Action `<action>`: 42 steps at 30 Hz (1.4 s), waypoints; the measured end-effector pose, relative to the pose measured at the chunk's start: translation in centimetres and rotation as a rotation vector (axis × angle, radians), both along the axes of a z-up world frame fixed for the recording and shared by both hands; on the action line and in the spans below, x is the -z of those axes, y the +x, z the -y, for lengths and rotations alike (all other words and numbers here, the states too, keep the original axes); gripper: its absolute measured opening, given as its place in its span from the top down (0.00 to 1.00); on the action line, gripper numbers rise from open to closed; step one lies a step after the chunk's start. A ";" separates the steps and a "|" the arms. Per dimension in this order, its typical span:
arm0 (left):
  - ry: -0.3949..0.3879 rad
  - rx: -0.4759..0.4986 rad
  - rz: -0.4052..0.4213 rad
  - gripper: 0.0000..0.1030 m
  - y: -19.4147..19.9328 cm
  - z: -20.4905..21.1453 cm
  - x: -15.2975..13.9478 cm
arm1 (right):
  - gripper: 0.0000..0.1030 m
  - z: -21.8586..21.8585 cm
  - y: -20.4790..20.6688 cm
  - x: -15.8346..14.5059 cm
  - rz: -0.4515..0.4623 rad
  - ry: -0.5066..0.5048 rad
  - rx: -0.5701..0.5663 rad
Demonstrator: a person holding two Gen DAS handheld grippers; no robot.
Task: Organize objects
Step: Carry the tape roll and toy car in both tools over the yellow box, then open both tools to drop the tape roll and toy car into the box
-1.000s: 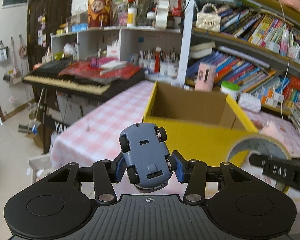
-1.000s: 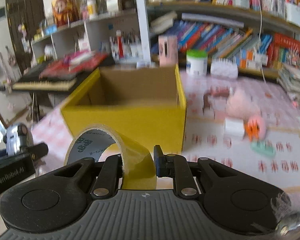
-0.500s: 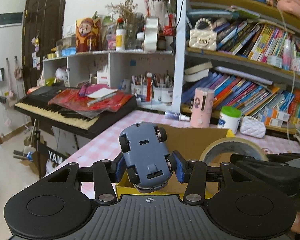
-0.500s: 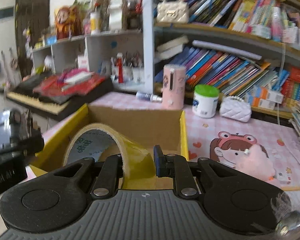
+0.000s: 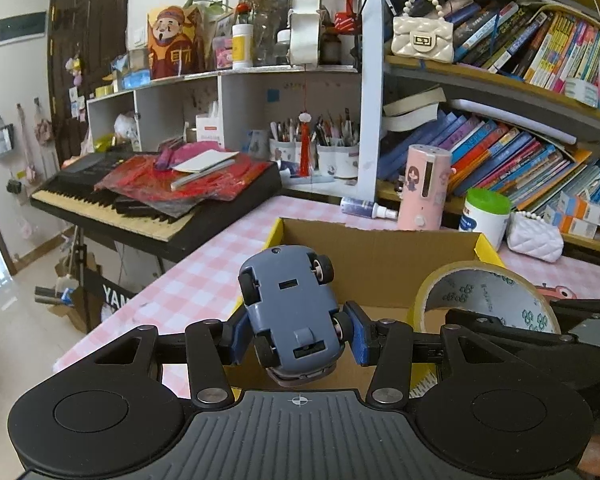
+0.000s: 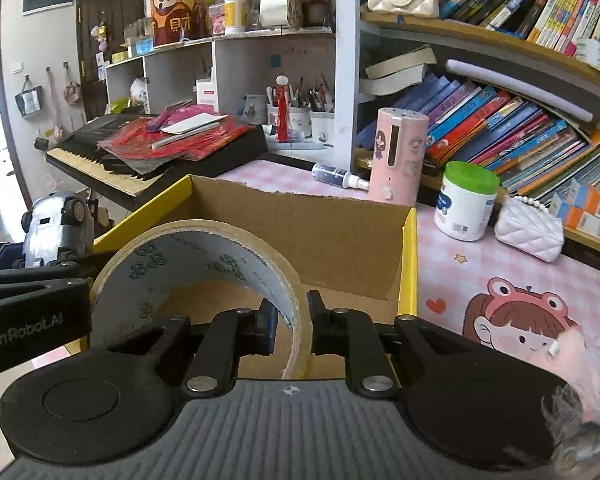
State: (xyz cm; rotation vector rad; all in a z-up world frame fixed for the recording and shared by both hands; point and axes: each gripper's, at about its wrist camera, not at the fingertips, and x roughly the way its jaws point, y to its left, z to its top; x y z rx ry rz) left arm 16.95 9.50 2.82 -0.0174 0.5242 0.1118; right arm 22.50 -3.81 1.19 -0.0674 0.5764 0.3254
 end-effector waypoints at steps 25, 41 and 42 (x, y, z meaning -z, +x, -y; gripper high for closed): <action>0.024 -0.028 -0.004 0.54 3.6 1.9 -0.2 | 0.83 1.3 5.9 -0.4 -0.233 -0.006 -0.126; 0.028 -0.092 0.003 0.34 4.5 1.6 -0.3 | 0.47 1.7 6.1 -0.7 -0.190 -0.020 -0.105; 0.024 -0.100 0.007 0.34 4.5 1.6 -0.3 | 0.43 1.7 6.0 -1.0 -0.178 -0.028 -0.110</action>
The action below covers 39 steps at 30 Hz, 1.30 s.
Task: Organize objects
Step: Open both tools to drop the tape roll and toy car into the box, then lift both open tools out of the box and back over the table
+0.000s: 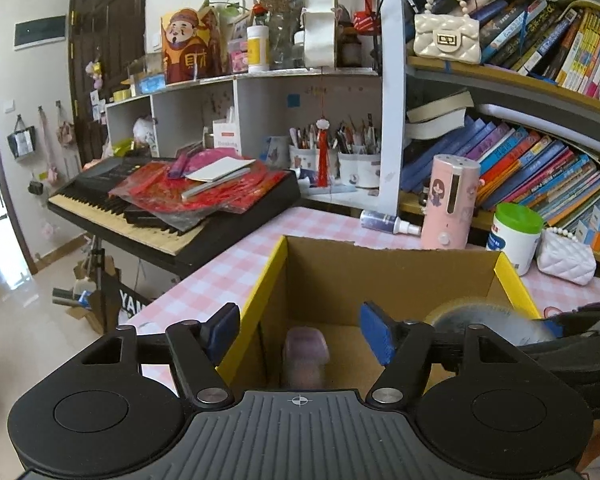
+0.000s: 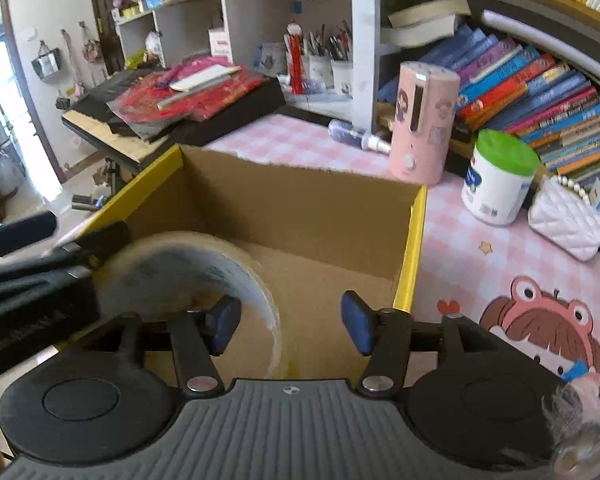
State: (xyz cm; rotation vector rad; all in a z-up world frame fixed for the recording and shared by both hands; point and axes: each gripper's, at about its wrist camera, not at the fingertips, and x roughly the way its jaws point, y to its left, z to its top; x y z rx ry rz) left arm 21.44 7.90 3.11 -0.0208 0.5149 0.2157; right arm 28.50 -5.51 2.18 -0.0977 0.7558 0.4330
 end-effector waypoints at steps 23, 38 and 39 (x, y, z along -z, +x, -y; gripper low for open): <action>-0.040 -0.005 0.092 0.22 -4.7 -0.6 -1.6 | 0.19 1.1 -7.0 -2.5 0.139 0.004 0.035; -0.066 0.028 0.081 0.16 -10.5 -2.4 -1.1 | 0.17 1.2 -14.2 -2.5 0.265 -0.054 0.190; -0.065 0.032 0.076 0.16 -10.9 -2.4 -1.0 | 0.17 1.2 -14.6 -2.3 0.260 -0.056 0.198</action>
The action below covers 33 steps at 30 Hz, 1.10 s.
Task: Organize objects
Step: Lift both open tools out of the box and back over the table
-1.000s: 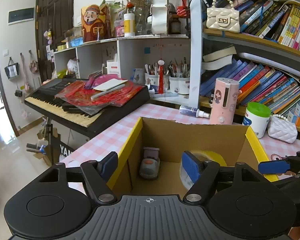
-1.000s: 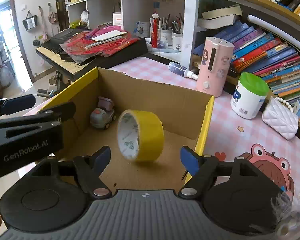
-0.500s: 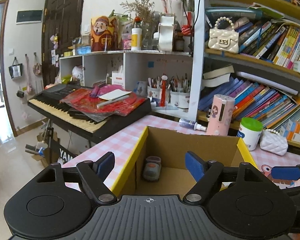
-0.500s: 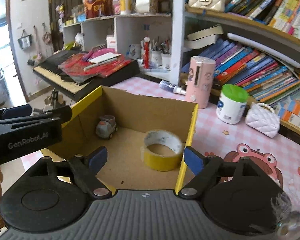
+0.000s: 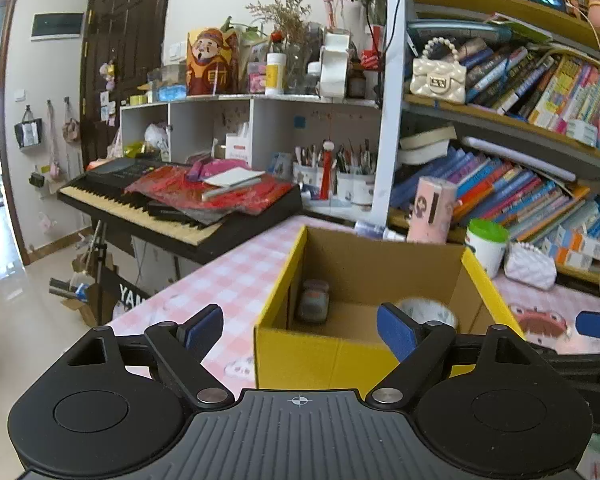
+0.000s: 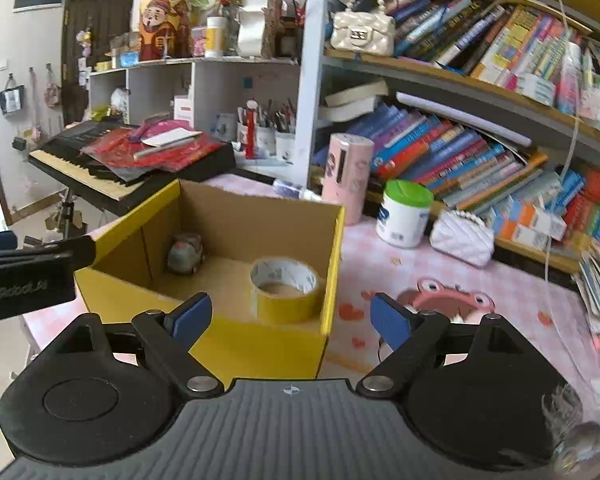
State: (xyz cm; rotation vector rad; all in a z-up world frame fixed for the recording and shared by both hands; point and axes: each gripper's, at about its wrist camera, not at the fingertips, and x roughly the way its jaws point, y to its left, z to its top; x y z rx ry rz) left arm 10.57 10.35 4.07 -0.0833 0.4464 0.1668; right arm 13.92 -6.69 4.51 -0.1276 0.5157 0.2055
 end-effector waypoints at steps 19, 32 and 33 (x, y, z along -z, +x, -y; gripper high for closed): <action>0.038 -0.015 -0.236 0.10 -6.8 -1.3 3.7 | 0.05 -2.1 -8.4 4.3 -0.134 -0.091 0.154; 0.069 0.064 -0.265 0.07 -10.1 -0.3 4.4 | 0.02 -2.0 -12.3 5.1 -0.168 -0.092 0.189; 0.070 0.071 -0.267 0.07 -10.2 -0.1 4.4 | 0.02 -1.9 -12.5 5.2 -0.170 -0.093 0.194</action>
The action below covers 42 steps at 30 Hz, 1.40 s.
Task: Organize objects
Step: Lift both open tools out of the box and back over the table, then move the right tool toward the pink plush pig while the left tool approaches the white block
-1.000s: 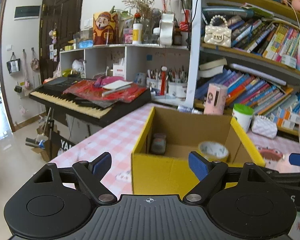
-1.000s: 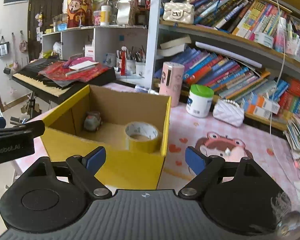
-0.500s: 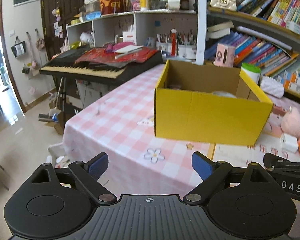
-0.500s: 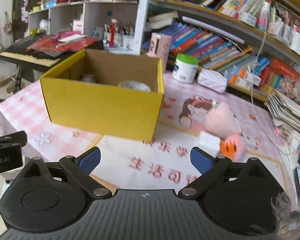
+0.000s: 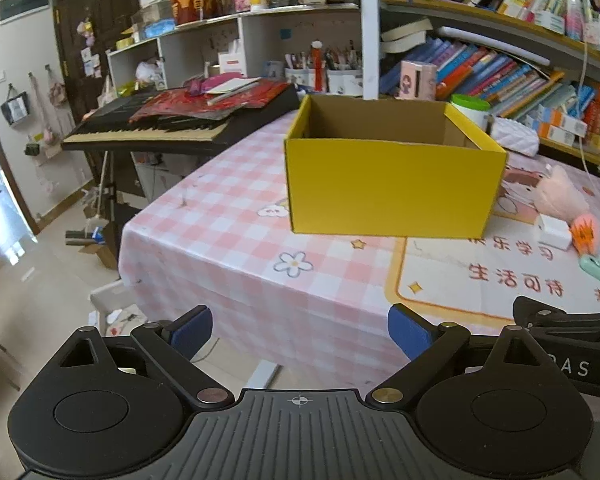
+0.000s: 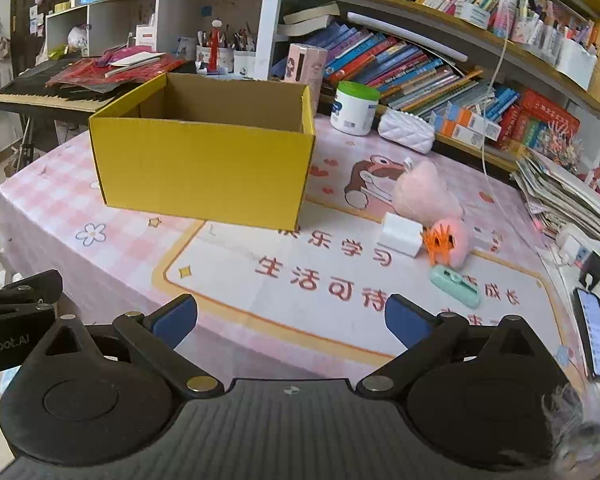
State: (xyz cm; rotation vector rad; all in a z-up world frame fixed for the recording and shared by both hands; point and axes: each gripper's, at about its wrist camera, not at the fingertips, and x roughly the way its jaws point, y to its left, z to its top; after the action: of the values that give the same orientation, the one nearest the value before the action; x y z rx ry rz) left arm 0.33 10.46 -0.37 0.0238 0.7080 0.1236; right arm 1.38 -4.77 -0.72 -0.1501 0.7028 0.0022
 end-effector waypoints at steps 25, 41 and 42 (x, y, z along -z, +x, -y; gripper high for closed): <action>-0.012 0.265 0.012 0.06 -0.1 6.8 -0.1 | 0.00 7.1 -4.1 0.0 0.004 0.004 0.259; -0.020 0.335 -0.001 0.06 2.6 11.3 0.0 | 0.00 12.3 -2.0 0.1 -0.016 0.018 0.337; -0.023 0.332 -0.001 0.06 2.8 11.5 0.0 | 0.00 12.4 -1.6 0.1 -0.018 0.015 0.331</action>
State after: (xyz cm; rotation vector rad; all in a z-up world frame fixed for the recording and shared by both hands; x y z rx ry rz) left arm 3.17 -1.04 -0.42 0.1186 0.6972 -0.2027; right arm -0.26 -17.20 -0.82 -0.0177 0.7387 -0.3076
